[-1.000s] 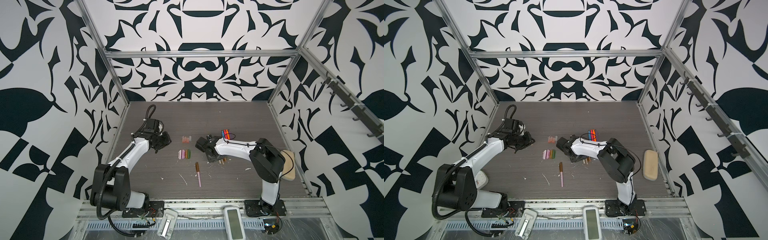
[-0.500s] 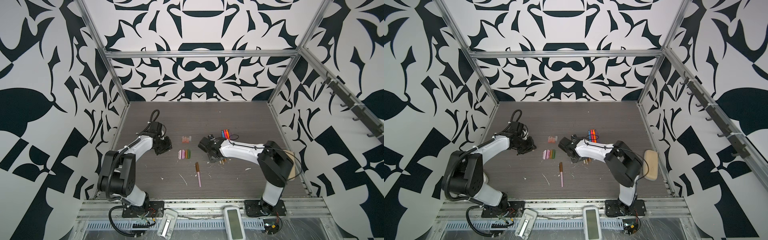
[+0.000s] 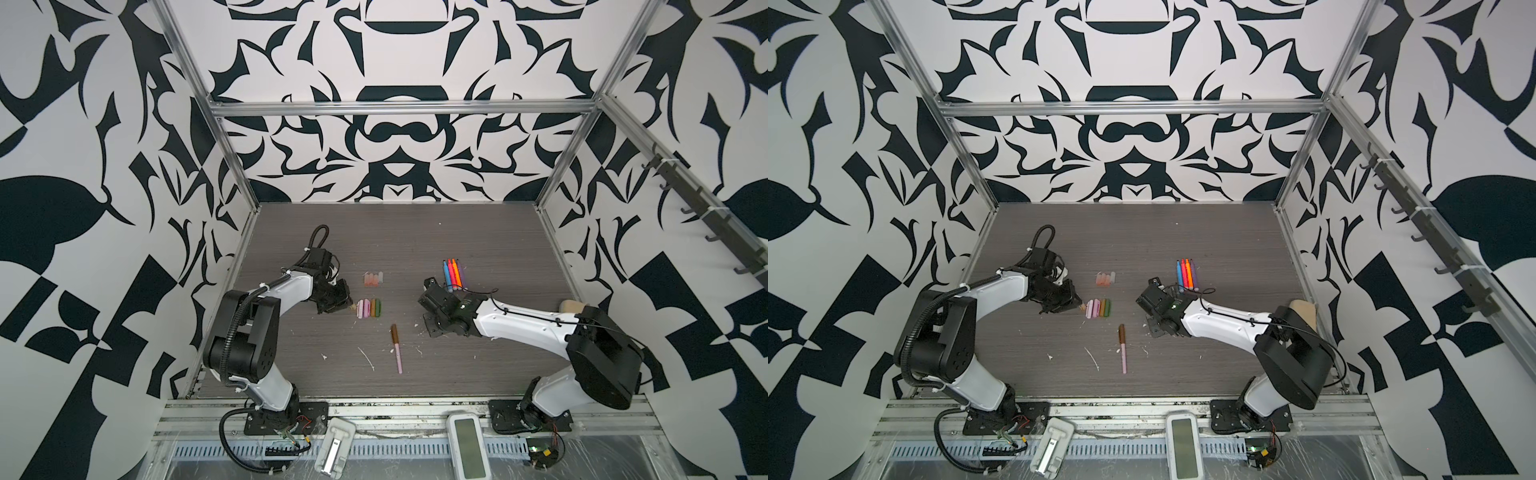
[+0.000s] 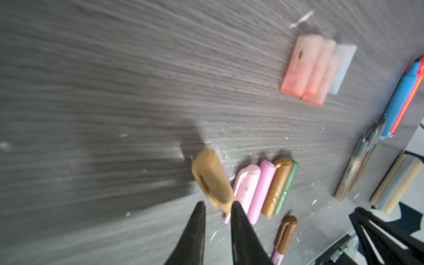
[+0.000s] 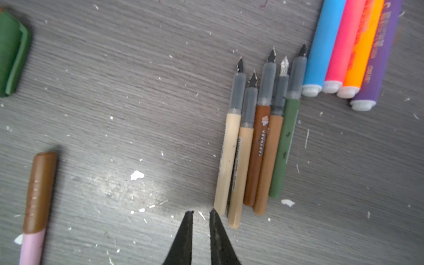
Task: Open the pen caps
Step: 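Lower the tan cap beside the light pink cap, open left gripper while right releases pen, then raise both open grippers from the placed cap and pen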
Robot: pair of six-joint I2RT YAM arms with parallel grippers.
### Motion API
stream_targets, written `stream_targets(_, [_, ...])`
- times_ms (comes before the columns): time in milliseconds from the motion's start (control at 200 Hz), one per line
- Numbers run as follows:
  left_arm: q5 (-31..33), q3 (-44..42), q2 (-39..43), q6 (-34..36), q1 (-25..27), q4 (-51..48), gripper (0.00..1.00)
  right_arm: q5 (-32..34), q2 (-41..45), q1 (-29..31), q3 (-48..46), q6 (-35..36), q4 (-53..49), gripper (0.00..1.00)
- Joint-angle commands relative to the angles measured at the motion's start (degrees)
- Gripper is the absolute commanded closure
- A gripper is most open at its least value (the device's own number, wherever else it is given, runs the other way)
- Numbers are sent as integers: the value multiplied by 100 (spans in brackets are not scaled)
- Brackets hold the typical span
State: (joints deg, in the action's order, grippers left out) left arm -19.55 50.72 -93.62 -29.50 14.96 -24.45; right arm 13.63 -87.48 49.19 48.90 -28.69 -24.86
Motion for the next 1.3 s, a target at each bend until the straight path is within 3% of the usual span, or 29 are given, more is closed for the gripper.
stream_targets(0, [-15,-119,-45,163,128,-102,74,-32,-100,-29,181,37,58,83])
stream_targets(150, [8,-194,-8,163,204,-107,74,-14,-70,-38,159,23,61,83])
stream_targets(325, [234,-87,17,165,204,-286,81,-12,-85,-32,169,22,61,83])
stream_targets(580, [1117,338,206,14,201,-833,60,-26,-102,-33,158,21,69,83])
stream_targets(980, [938,1288,-965,128,209,-825,63,-55,-132,-33,146,25,96,83])
stream_targets(1295, [658,1076,-778,-37,213,-720,64,-81,-174,-32,172,22,105,83])
